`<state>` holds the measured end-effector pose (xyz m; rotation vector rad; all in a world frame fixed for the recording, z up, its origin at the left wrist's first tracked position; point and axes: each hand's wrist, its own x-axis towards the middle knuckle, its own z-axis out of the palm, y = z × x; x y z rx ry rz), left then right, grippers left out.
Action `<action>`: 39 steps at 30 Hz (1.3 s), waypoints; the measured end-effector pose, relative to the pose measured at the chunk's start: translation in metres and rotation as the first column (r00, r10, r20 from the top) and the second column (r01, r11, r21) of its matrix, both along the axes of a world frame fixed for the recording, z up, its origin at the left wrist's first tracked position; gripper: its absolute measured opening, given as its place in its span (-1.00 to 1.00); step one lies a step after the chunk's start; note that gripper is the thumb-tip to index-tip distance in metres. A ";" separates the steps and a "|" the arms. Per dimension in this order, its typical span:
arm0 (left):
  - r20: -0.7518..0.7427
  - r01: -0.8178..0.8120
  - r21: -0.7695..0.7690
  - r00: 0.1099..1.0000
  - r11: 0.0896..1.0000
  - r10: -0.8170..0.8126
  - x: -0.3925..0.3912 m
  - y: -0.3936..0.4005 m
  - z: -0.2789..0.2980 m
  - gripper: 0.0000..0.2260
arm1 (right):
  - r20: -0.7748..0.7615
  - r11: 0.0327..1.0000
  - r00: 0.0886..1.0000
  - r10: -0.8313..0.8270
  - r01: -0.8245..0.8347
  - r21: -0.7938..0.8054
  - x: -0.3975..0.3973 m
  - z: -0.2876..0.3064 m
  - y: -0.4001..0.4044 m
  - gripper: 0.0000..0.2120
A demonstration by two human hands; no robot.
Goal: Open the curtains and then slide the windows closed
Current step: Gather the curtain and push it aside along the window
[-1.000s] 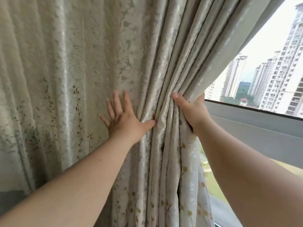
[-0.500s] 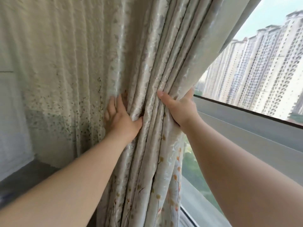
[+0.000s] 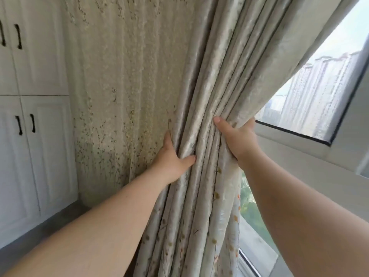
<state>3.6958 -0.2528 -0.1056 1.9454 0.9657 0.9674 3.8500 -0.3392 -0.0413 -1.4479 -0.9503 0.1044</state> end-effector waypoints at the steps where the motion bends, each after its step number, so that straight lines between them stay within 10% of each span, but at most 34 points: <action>1: 0.006 0.045 0.012 0.999 0.999 -0.045 0.000 0.009 0.001 -0.17 | -0.023 1.000 1.000 -0.005 0.005 -0.008 0.000 0.002 0.010 0.00; 9: -0.120 0.150 0.078 0.983 0.986 -0.140 -0.003 0.143 0.007 -0.72 | -0.121 0.988 0.983 -0.136 0.125 -0.090 -0.001 -0.010 0.133 0.08; 39: -0.354 -0.144 0.291 0.902 0.946 0.247 0.061 0.630 0.007 -0.55 | -0.055 0.995 0.994 0.094 -0.095 -0.025 0.087 -0.002 0.633 -0.05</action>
